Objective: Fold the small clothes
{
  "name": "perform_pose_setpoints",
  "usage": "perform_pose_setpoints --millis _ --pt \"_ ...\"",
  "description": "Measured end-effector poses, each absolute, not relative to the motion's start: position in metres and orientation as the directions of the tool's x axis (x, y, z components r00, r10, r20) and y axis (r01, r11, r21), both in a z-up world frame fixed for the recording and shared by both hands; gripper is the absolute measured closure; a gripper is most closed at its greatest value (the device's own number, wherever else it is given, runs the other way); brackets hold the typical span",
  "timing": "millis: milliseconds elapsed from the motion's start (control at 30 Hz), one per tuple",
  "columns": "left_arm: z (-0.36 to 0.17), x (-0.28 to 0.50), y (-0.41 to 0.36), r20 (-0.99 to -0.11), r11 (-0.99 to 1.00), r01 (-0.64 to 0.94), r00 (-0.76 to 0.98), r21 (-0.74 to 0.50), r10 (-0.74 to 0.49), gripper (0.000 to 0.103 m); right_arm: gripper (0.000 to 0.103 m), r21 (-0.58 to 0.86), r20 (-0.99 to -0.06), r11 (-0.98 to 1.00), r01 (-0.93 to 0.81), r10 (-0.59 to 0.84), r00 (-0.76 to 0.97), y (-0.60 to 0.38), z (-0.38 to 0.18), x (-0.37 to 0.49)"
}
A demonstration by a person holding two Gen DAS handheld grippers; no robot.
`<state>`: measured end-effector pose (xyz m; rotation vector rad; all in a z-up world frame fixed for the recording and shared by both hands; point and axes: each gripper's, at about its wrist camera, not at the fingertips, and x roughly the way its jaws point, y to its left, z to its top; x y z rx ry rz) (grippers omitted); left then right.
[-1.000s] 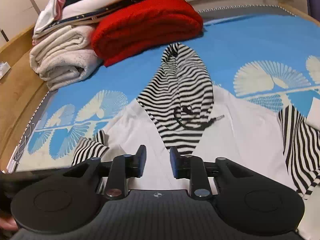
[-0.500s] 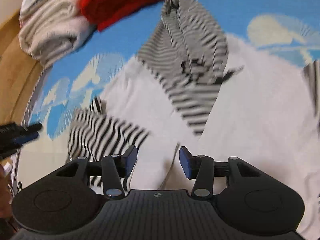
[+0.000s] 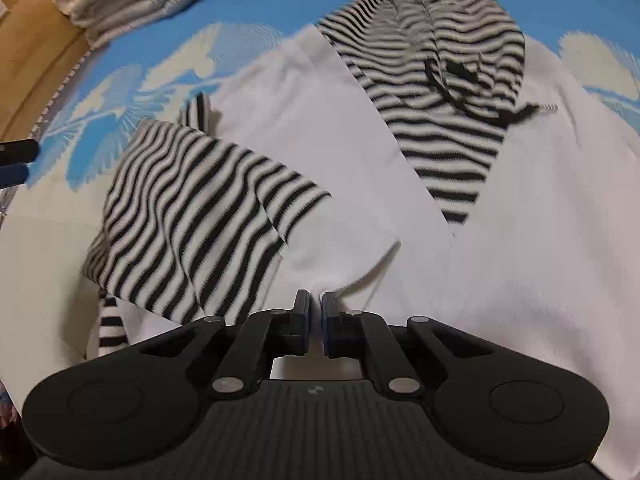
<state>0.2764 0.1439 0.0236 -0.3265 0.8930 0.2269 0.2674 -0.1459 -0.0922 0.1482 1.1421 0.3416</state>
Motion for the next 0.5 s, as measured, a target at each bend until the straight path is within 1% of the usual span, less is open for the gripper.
perform_pose_setpoints --millis 133,300,367,400,433,500 --pt "0.023 0.280 0.140 -0.792 0.929 -0.325 0.607 -0.177 0.061 0.067 0.098 0.299 -0.801 0.933 -0.202 0.360 0.478 -0.157 -0.063 0.274" --pt "0.025 0.283 0.140 -0.786 0.932 -0.320 0.615 -0.172 0.066 0.067 0.099 0.367 -0.630 0.902 -0.229 0.422 0.652 -0.203 0.007 0.277" --pt "0.025 0.284 0.143 -0.786 0.928 -0.328 0.615 -0.178 0.066 0.067 0.099 0.372 -0.559 0.903 -0.216 0.403 0.724 -0.236 0.033 0.279" --pt "0.025 0.284 0.144 -0.787 0.927 -0.330 0.613 -0.178 0.067 0.067 0.099 0.363 -0.540 0.914 -0.180 0.364 0.759 -0.259 0.045 0.284" --pt "0.025 0.284 0.144 -0.789 0.928 -0.328 0.611 -0.177 0.066 0.067 0.099 0.350 -0.551 0.927 -0.133 0.319 0.772 -0.277 0.047 0.291" --pt "0.023 0.285 0.140 -0.791 0.937 -0.308 0.609 -0.164 0.062 0.067 0.099 0.316 -0.638 0.948 -0.038 0.241 0.732 -0.312 0.037 0.308"
